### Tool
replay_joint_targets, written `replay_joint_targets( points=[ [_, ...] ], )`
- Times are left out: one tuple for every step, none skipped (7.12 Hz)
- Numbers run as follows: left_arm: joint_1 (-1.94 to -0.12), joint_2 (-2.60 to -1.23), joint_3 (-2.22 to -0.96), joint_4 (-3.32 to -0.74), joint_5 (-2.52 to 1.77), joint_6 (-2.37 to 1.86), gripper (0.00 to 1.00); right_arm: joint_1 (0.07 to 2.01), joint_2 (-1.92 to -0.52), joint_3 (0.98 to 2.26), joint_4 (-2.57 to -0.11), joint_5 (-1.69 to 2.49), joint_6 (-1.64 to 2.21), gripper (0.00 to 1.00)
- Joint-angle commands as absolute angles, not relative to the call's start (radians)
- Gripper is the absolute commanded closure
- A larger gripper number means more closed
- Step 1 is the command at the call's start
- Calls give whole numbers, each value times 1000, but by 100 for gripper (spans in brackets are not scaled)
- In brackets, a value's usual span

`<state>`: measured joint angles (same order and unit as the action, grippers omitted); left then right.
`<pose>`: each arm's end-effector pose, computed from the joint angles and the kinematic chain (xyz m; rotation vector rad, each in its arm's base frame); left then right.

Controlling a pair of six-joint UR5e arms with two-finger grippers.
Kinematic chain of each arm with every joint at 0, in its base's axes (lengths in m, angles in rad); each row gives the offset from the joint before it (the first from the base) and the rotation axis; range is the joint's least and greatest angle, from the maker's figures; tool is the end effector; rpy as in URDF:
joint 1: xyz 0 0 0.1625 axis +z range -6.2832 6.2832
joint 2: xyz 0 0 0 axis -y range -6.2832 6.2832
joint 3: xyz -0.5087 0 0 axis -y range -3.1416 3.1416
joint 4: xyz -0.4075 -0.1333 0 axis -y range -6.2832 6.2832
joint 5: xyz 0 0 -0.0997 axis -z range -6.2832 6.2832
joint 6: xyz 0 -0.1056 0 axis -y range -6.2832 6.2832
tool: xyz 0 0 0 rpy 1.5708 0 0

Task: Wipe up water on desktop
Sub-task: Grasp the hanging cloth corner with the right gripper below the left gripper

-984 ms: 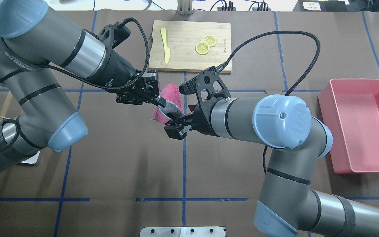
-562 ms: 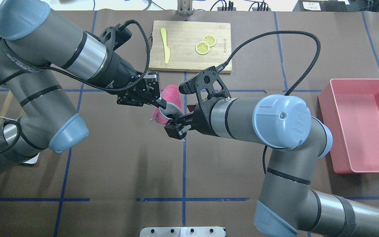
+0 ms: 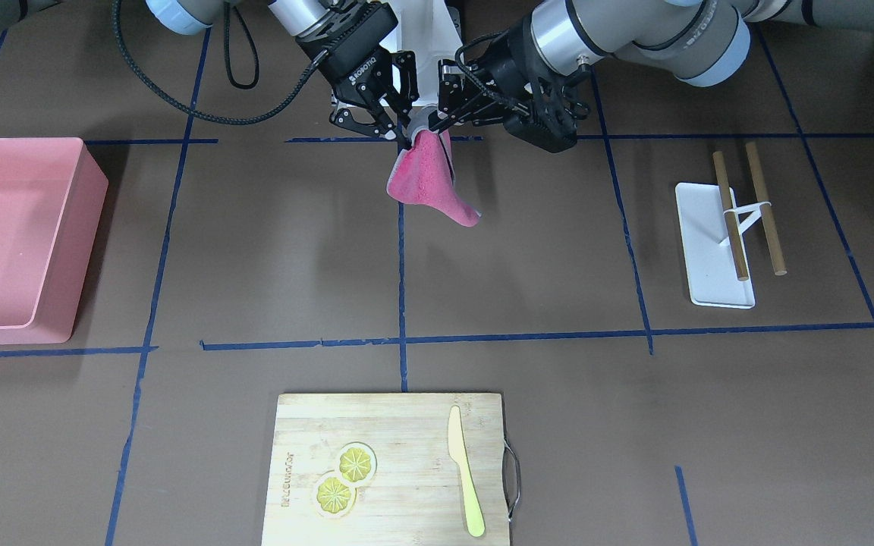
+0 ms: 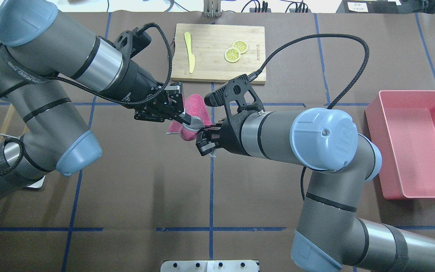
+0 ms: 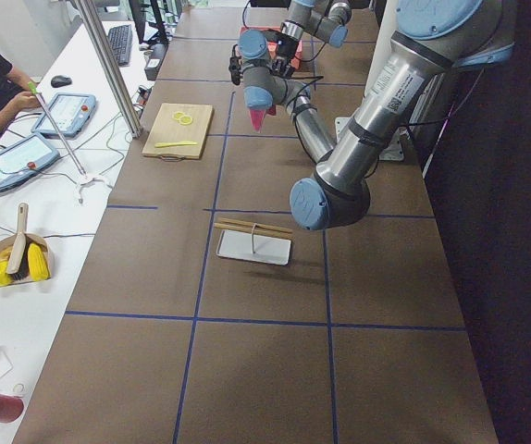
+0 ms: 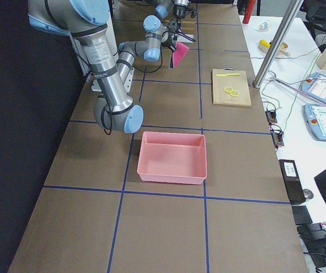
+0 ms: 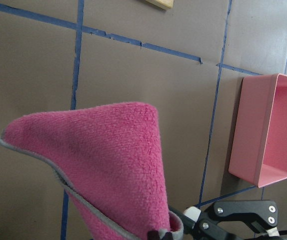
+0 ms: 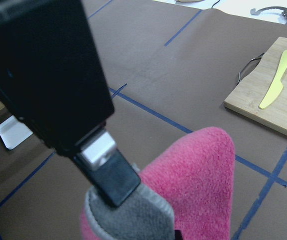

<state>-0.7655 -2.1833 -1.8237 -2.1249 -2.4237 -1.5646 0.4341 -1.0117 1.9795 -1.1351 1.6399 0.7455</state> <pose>0.4245 -0.4825 0.1804 -0.1478 1.4641 -0.0122 -0.5108 -0.3757 0.1773 0.7854 -1.1760 -0.3728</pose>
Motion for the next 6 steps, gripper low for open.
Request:
replay_joint_targets(
  points=[
    [-765,-2187,-1824,-2125,-2424,-1565,100,434,-1011,1982,-1134,1638,749,100],
    [-765,-2187,-1824,-2125,-2424,-1565,100,434,-1011,1982,-1134,1638,749,100],
    [-764,-2187,-1822,-2125,-2422,-1563,100,434,-1011,1982,-1134,1638,768,100],
    [-764,-2187,-1822,-2125,-2424,-1563,73,434,-1011,1982,-1134,1640,772,100],
    [-761,-2187,-1822,-2125,-2422,-1563,1,434,-1012,1982,-1134,1640,770,100],
    [-758,-2186,-1822,-2125,-2421,-1563,0,436,-1012,1982,-1134,1640,770,100]
  ],
)
